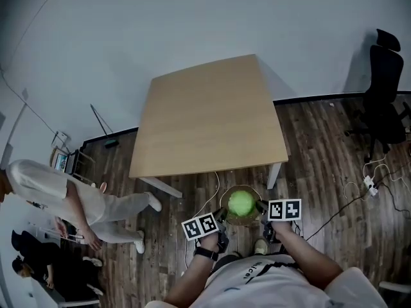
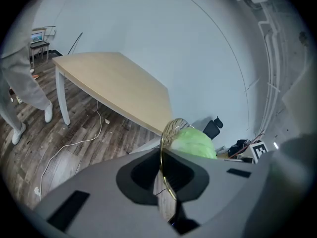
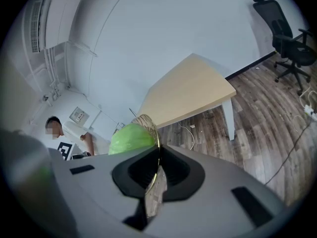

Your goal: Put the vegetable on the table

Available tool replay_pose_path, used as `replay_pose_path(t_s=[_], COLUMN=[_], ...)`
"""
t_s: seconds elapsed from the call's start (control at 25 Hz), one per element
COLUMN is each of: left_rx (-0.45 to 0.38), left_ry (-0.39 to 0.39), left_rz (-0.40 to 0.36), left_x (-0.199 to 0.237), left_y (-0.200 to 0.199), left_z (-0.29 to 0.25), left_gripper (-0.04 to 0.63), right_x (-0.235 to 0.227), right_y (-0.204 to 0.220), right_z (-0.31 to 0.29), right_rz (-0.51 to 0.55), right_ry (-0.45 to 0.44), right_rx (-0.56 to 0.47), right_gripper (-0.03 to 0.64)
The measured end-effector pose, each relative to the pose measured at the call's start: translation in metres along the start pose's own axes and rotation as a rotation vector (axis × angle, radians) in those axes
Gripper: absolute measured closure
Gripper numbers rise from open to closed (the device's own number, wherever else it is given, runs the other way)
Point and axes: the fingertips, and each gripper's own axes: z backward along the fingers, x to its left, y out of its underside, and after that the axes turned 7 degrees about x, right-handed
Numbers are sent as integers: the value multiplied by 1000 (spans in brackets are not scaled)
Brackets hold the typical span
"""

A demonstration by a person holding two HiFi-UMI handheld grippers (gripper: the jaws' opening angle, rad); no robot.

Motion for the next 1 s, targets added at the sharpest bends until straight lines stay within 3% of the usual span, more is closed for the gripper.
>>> replay_pose_path(t_s=[0.52, 0.76, 1.0], left_rx=[-1, 27, 75], left_ry=[-11, 6, 18], left_rz=[3, 3, -30], left_x=[-3, 8, 29], left_y=[-33, -69, -129], left_z=[-26, -52, -79], left_gripper=[572, 572, 572], right_x=[-12, -18, -17], right_y=[-39, -73, -118], right_z=[-14, -38, -79], right_rz=[-7, -33, -84], right_ry=[-8, 15, 50], right_rx=[5, -5, -21], right_gripper=[594, 594, 594])
